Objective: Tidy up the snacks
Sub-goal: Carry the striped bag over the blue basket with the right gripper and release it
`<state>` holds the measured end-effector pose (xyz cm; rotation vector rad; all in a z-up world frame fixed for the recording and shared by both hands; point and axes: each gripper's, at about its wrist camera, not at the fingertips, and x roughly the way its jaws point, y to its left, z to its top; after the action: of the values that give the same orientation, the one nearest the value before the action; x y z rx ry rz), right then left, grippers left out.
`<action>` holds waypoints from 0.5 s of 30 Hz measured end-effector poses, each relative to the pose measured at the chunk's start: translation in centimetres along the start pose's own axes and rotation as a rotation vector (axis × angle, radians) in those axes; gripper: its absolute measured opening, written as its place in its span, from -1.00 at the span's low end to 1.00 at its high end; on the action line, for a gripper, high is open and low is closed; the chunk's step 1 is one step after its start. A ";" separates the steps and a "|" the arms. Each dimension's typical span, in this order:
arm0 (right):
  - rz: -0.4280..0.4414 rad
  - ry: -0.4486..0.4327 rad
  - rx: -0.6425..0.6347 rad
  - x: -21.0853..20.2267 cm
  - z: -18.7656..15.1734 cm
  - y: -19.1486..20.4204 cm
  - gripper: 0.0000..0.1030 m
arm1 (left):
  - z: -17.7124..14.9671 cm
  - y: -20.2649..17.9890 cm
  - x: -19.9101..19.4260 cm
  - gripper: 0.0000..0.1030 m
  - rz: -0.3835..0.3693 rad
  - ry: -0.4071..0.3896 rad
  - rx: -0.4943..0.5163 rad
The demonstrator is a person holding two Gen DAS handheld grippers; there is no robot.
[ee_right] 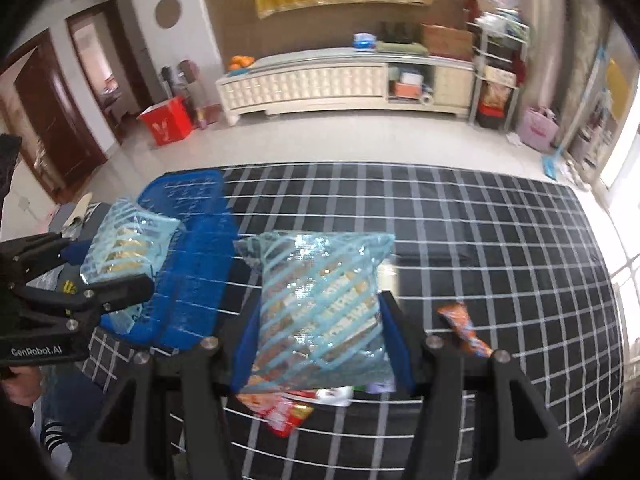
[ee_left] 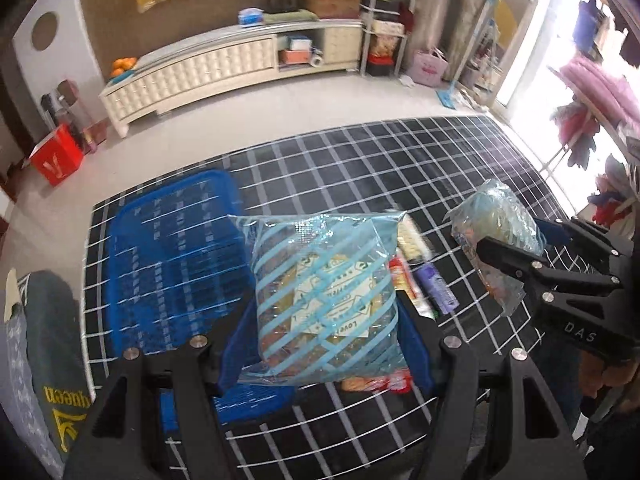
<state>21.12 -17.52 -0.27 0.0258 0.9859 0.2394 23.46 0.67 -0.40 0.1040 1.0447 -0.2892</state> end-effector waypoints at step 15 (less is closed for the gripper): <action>0.077 0.050 -0.133 5.9 4.2 11.2 0.17 | -1.3 12.8 -2.2 0.24 0.061 -0.004 -0.164</action>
<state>25.58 -5.02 -1.35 -0.0642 1.0181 0.3776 24.98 13.67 0.12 -0.0126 1.0552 -0.1478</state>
